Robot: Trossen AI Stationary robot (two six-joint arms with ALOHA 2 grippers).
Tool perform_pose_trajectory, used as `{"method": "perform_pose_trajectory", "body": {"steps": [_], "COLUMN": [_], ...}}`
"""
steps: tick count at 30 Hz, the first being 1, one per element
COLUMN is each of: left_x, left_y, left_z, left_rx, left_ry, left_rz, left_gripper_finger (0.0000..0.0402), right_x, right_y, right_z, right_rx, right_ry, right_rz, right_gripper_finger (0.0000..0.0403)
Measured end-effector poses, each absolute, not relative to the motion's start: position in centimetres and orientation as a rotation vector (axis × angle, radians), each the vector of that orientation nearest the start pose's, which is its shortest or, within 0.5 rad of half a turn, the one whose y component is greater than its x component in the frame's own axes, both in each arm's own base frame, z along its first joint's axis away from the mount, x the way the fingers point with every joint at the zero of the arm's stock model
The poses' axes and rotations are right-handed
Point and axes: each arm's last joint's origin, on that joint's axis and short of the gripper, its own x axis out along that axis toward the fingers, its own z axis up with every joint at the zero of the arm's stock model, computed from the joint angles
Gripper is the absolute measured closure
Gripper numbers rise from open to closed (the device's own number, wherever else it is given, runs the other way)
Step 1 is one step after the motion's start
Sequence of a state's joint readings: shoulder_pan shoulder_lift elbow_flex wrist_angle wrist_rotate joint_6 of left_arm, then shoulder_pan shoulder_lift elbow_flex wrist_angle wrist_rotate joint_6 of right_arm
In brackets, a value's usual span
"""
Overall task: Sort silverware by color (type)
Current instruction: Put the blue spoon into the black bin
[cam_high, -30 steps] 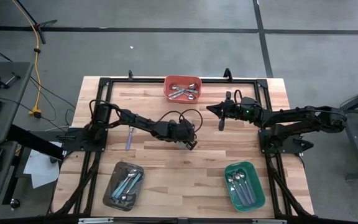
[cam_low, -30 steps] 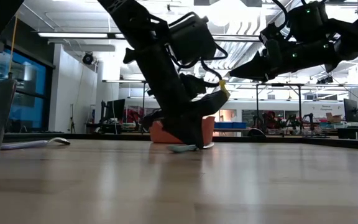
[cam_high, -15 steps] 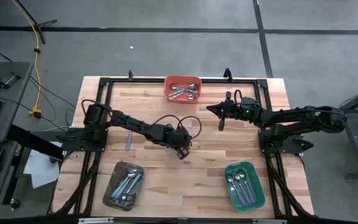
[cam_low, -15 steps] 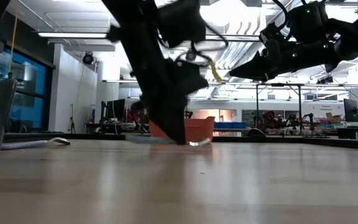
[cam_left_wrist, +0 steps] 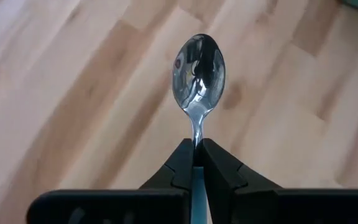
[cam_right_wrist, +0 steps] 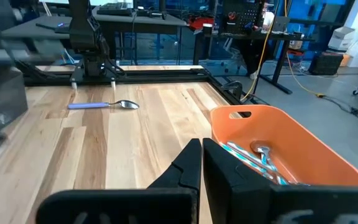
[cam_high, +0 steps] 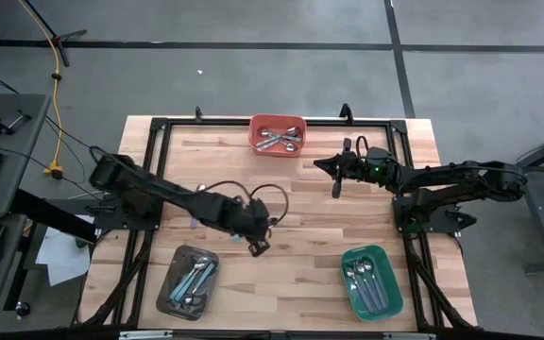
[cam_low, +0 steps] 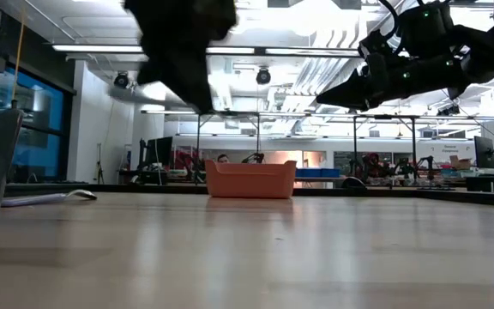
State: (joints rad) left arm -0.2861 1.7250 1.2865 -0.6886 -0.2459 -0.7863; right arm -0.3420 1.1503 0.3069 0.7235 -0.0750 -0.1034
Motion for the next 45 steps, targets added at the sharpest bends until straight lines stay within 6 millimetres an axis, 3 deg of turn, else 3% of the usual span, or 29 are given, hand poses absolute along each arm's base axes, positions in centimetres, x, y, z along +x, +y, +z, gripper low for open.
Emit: {"method": "perform_pose_trajectory", "body": {"steps": [5, 10, 21, 29, 32, 38, 45], "left_x": [30.3, 27.1, 22.1, 19.2, 18.9, 18.2, 17.7], "left_y": [-12.0, -14.7, -20.5, -22.1, -22.2, -22.2, -21.6], "left_z": [25.0, 26.0, 25.9, 25.5, 24.3, 20.1, 17.6], "left_rx": [-0.472, -0.565, -0.768, -0.783, -0.824, -0.909, -0.935], "left_ry": [1.048, 1.084, 1.083, 1.083, 1.069, 1.075, 1.095], "left_rz": [0.398, 0.466, 0.563, 0.665, 0.684, 0.678, 0.671], "left_gripper_finger": [0.0394, 0.0394, 0.0394, 0.0394, 0.0394, 0.0394, 0.0394], "right_x": [20.4, 20.4, 20.4, 20.4, 20.4, 20.4, 20.4], "right_y": [-7.0, -7.0, -7.0, -7.0, -7.0, -7.0, -7.0], "right_z": [19.1, 19.1, 19.1, 19.2, 19.2, 19.3, 19.3], "right_rx": [-0.082, -0.083, -0.083, -0.085, -0.085, -0.086, -0.086], "right_ry": [0.122, 0.117, 0.115, 0.110, 0.105, 0.103, 0.103], "right_rz": [-0.261, -0.261, -0.261, -0.261, -0.261, -0.261, -0.261], "right_gripper_finger": [0.0403, 0.0403, 0.0403, 0.0403, 0.0403, 0.0403, 0.0403]}}
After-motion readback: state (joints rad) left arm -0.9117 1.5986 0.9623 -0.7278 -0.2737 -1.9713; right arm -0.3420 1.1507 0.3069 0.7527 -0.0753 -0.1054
